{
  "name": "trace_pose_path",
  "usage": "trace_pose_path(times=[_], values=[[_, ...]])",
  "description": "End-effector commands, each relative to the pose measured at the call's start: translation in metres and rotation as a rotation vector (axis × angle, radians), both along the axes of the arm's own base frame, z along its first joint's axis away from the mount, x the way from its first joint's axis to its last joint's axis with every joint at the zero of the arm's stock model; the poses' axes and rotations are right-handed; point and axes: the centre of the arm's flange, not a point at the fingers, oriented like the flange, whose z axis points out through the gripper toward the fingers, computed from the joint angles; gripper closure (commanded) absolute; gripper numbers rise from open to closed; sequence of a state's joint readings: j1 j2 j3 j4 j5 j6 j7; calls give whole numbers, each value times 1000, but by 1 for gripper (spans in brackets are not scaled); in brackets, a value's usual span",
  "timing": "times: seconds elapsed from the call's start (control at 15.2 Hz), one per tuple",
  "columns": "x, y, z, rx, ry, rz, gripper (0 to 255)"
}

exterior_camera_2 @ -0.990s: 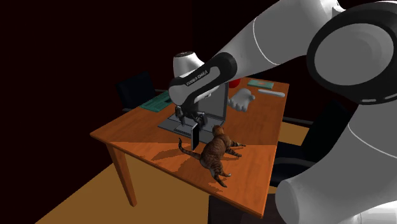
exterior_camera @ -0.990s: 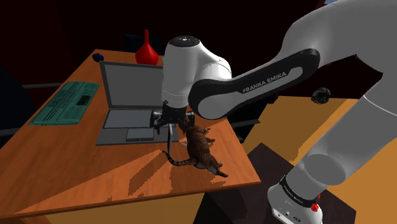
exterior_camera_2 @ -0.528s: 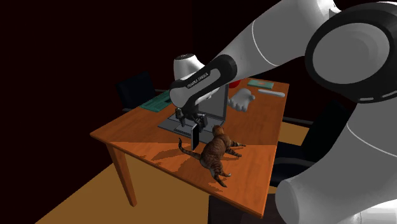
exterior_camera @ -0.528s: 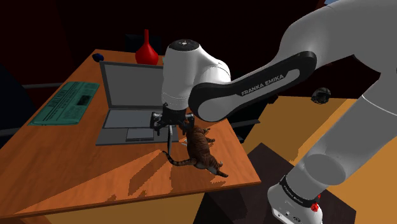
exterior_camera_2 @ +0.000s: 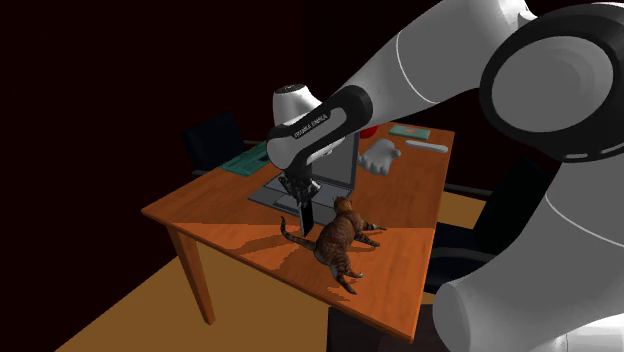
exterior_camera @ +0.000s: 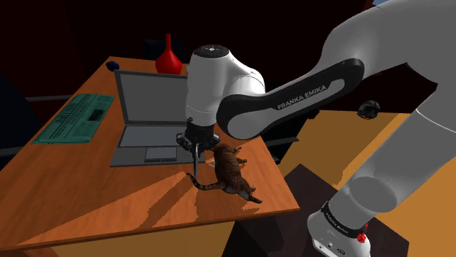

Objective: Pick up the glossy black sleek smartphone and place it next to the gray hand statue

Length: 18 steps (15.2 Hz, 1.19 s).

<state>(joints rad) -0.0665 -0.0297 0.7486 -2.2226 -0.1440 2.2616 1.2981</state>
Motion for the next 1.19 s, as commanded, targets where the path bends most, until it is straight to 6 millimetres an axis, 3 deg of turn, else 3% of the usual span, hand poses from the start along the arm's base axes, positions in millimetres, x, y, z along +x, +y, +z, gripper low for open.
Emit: trace_pose_path(times=[0.0, 0.13, 1.12], values=[[0, 0, -1, -1, 2, 0, 255], [0, 0, -1, -1, 2, 0, 255], [0, 0, 78, -1, 2, 0, 255]])
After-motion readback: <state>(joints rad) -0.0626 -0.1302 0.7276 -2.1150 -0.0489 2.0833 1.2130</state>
